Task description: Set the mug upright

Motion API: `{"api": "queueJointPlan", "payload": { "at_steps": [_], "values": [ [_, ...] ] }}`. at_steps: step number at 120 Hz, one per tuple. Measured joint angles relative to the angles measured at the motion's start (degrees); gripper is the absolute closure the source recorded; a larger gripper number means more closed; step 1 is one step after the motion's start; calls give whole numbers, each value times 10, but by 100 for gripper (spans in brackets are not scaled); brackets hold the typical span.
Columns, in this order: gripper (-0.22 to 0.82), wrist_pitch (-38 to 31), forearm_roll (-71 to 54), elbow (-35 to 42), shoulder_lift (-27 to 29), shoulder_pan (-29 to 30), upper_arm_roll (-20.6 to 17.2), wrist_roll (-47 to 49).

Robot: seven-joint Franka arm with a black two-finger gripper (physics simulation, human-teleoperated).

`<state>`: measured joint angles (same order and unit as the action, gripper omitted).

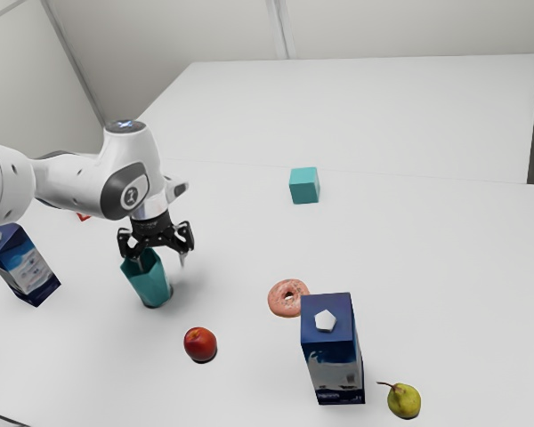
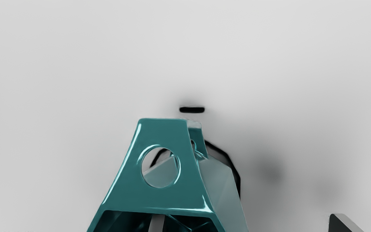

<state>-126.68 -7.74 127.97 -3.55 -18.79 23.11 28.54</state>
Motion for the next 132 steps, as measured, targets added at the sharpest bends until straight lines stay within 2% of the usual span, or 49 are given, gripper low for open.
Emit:
{"api": "queueJointPlan", "payload": {
  "at_steps": [56,92,132],
  "values": [
    [1,25,22,-15,38,-12,8,-14],
    [0,82,42,-120,35,-16,8,-60],
    [0,175,28,-248,27,-13,7,-145]
  ]
}}
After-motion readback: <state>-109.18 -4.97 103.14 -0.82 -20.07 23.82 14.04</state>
